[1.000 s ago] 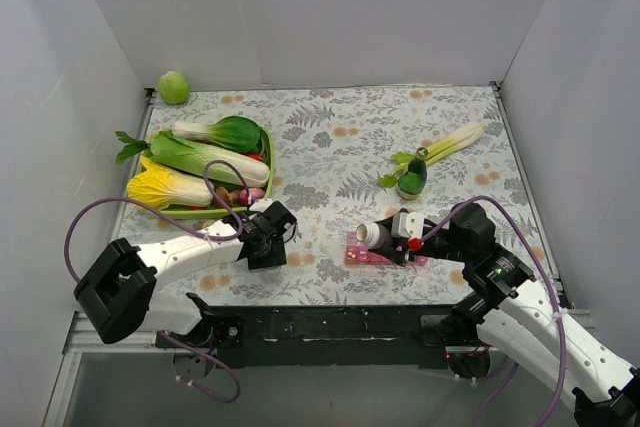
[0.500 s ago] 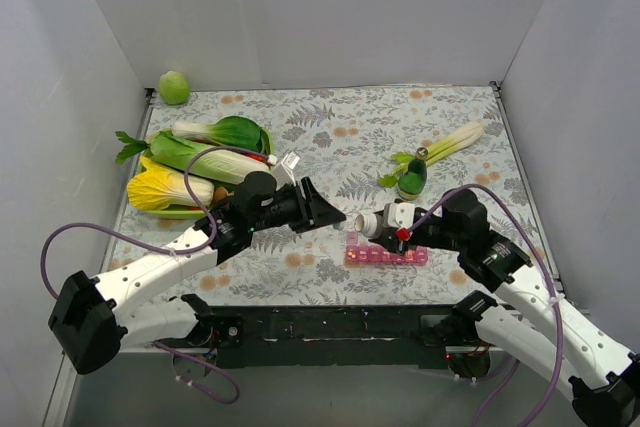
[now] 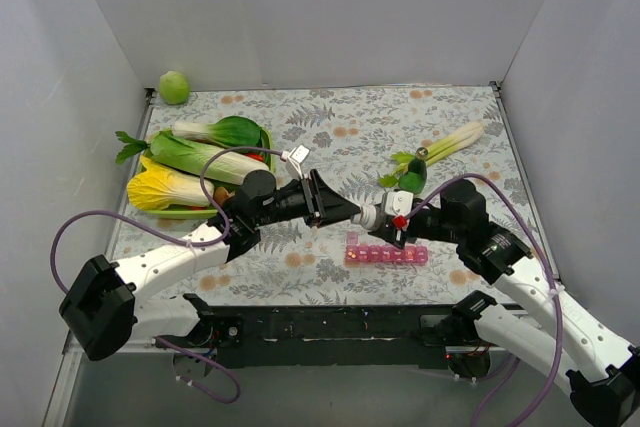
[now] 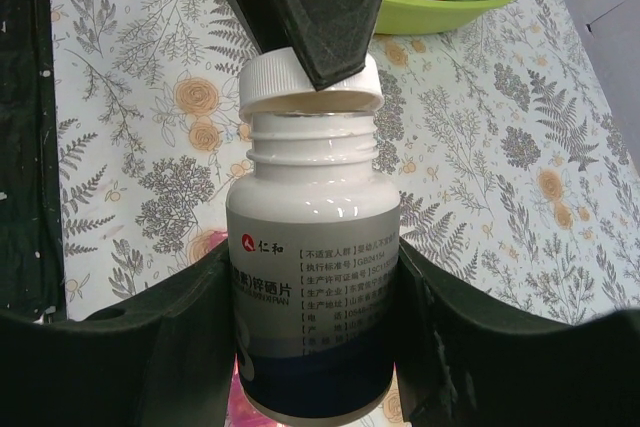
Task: Sort the pills into containers
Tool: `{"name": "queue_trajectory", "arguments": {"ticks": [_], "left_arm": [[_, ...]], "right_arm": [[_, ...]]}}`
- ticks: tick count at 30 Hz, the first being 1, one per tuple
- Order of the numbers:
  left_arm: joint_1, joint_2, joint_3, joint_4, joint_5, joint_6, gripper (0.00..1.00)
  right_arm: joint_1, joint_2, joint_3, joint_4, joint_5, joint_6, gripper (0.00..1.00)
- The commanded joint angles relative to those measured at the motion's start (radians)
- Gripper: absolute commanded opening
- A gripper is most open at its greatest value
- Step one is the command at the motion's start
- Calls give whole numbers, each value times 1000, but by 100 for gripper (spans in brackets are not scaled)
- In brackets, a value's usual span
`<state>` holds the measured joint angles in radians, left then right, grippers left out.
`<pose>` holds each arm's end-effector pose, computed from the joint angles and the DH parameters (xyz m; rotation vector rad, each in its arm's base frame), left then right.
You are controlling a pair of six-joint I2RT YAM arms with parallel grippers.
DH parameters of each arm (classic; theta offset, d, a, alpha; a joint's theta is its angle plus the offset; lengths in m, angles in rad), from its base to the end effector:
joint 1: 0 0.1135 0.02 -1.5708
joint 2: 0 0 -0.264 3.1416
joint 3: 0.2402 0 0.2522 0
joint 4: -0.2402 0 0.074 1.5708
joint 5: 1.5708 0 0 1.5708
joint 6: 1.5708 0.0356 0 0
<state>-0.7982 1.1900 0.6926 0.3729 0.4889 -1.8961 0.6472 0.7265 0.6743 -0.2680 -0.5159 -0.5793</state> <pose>0.1768 -0.2053 0.2813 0.7469 -2.1647 2.0485 0.1251 0.1165 0.3030 -1.3521 1.3094 0.5328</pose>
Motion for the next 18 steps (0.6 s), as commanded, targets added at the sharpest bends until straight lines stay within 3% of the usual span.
{"name": "queue_trajectory", "arguments": {"ticks": [1, 18], "left_arm": [[5, -1, 2, 46, 20, -29, 16], [-9, 79, 168, -242, -15, 17, 11]], "right_arm": [[-4, 13, 65, -17, 22, 7, 1], [31, 111, 166, -114, 119, -94, 1]]}}
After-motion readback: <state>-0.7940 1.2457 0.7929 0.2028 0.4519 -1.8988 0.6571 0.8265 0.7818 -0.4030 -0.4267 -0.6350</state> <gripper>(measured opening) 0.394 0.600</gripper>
